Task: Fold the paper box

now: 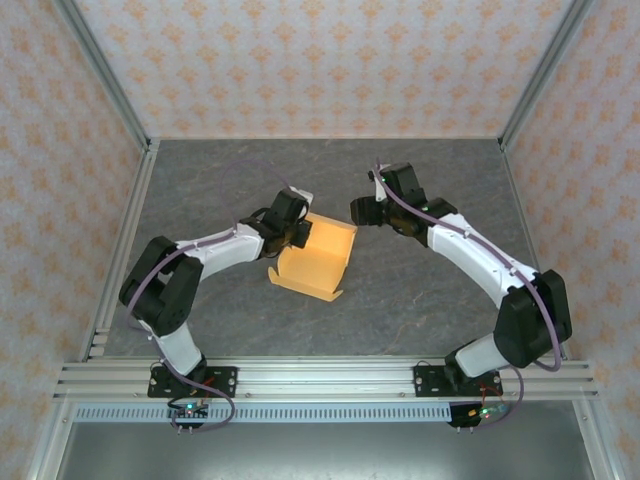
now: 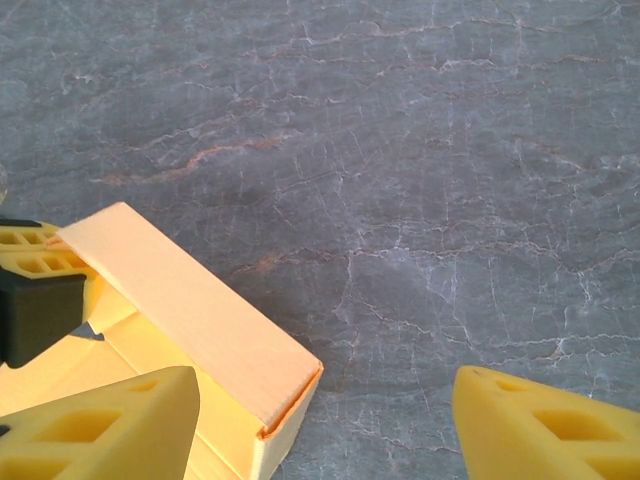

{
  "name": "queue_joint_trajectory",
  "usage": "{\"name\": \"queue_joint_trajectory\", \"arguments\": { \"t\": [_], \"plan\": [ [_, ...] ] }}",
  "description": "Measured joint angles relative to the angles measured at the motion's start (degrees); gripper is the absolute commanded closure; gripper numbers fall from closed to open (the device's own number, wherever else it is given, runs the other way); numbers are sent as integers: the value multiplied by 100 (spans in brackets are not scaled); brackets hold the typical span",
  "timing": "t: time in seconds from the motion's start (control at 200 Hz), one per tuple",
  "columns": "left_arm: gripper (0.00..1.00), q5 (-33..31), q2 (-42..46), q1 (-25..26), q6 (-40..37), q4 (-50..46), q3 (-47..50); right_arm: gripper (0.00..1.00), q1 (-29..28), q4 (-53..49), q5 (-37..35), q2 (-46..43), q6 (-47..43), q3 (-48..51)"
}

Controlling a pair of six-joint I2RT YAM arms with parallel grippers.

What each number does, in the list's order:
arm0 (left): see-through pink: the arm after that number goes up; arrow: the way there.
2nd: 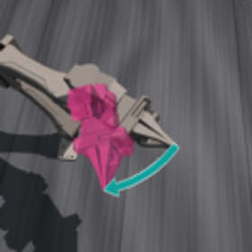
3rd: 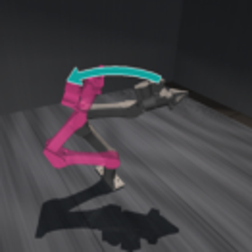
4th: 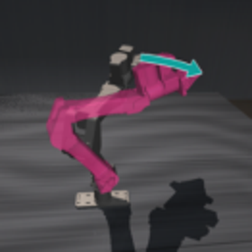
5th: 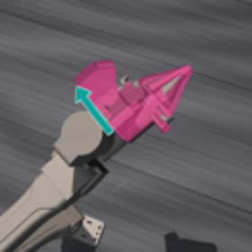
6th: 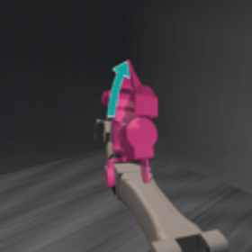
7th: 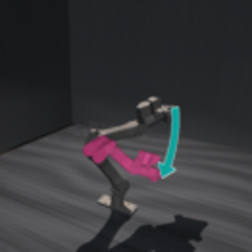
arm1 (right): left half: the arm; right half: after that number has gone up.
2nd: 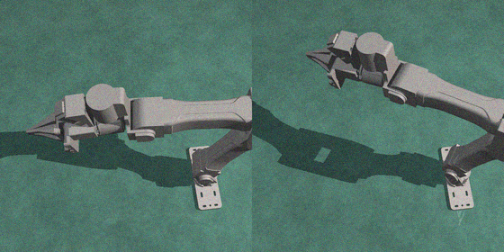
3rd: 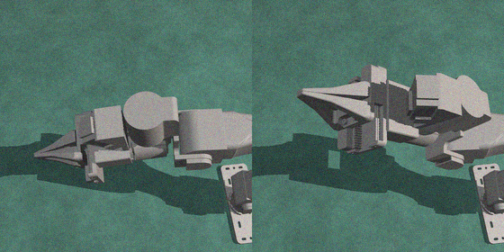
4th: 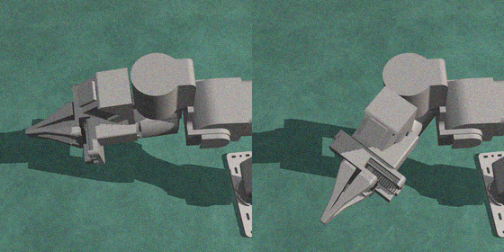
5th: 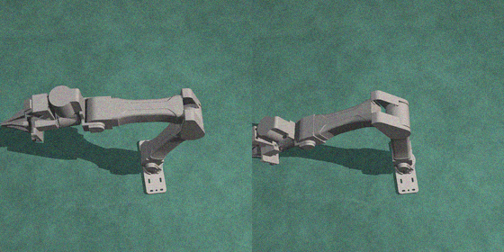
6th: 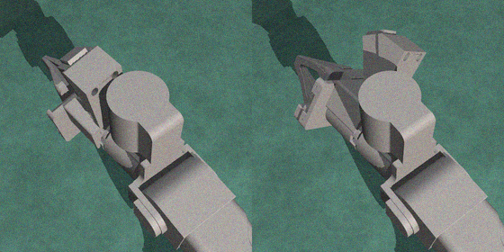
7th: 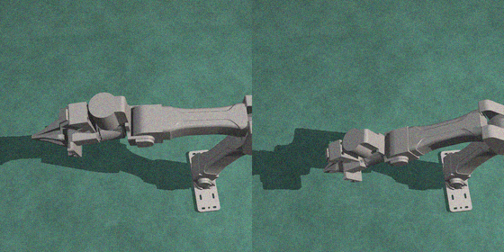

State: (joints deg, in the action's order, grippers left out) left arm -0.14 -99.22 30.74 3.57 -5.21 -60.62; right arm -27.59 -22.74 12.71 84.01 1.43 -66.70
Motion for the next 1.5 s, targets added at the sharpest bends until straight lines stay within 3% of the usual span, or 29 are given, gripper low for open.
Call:
{"name": "queue_joint_trajectory", "arguments": {
  "t": [0.721,1.231,1.496],
  "plan": [
    [100,-1368,-457,203,131,-214,-487,33,0,-26,-127,160,46,4],
    [100,-905,-72,219,234,-328,-417,34,0,-72,-116,166,39,4],
    [100,-417,-35,219,-116,-1572,-990,33,0,-323,-146,-151,35,4]
  ]
}}
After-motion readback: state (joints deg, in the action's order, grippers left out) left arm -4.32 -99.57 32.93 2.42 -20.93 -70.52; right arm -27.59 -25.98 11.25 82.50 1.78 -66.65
